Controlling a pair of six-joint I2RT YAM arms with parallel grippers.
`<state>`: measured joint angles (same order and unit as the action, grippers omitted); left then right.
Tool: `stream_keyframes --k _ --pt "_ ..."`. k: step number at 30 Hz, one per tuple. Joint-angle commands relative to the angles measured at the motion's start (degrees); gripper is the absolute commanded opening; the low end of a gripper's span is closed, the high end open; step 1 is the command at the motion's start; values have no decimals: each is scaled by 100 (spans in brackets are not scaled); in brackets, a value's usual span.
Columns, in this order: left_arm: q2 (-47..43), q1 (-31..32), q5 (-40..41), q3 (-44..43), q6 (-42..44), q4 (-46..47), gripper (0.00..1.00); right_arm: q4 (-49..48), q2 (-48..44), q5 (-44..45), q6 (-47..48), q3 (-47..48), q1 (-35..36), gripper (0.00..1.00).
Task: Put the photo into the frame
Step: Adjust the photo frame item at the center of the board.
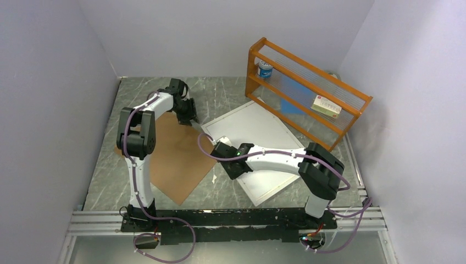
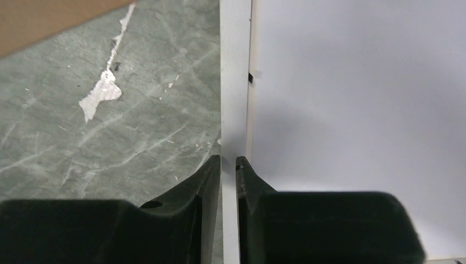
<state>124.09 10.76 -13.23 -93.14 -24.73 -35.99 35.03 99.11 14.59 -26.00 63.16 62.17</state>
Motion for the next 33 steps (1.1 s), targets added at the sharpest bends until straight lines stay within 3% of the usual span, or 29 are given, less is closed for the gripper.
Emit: stream_keyframes --k 1,8,14,20,27,30,33 --pt "300 -325 741 809 736 -807 51 -116 107 117 45 352 5 19" --pt "51 -373 803 876 847 -947 51 -5 297 286 -20 654 3 17" --pt "-941 -219 -652 1303 382 -426 61 24 311 282 -102 704 0 22" --pt "-2170 92 -1690 2562 -918 244 69 -121 282 267 -230 515 -8 21" --pt "-3588 301 -1223 3689 -1798 741 79 -211 168 256 -270 416 -12 21" --pt "-3812 588 -1634 4074 -2069 1143 76 -227 78 270 -312 406 -5 22" --pt "-3835 1149 -1865 4456 -2285 1646 65 -310 0 313 -383 306 -15 22"
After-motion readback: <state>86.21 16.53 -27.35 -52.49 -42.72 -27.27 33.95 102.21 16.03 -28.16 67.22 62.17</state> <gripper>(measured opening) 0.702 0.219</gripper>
